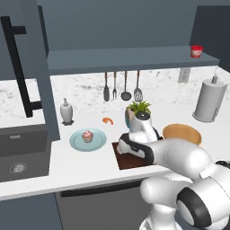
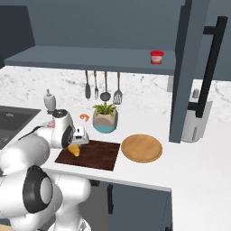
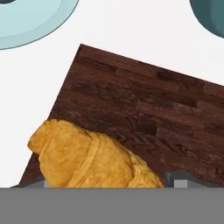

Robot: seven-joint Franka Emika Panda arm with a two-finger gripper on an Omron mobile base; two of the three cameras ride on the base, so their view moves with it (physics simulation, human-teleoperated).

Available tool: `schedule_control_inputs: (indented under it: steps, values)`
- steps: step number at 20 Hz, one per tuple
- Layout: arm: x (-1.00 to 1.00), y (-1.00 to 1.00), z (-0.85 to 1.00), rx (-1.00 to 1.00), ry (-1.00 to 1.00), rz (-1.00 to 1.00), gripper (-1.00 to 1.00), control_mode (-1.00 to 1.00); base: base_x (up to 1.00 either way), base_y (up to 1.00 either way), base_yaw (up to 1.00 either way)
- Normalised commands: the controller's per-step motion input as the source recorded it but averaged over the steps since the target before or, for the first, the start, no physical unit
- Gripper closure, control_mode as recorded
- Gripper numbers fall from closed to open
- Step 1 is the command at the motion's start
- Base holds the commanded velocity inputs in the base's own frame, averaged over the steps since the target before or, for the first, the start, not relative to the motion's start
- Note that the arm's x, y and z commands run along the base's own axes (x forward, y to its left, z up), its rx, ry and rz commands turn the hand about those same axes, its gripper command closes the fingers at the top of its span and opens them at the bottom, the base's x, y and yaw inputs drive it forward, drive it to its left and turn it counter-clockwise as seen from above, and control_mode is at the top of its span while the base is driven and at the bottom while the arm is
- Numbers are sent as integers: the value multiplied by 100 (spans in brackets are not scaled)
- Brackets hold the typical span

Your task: From the different types of pastries on the counter, select a croissant and place it on the cutting board. Then retrieve a jar of jam from the cabinet and place it alongside the croissant on the cutting board.

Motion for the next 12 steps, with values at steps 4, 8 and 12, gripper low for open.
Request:
schedule_control_inputs:
  steps: [4,8,12]
  values:
    - [1,5,-21,-6,1,0,-100,-100,0,0,0]
    - [0,0,0,0,0,0,-100,-100,0,0,0]
    - [0,0,6,0,-1,0,-100,-100,0,0,0]
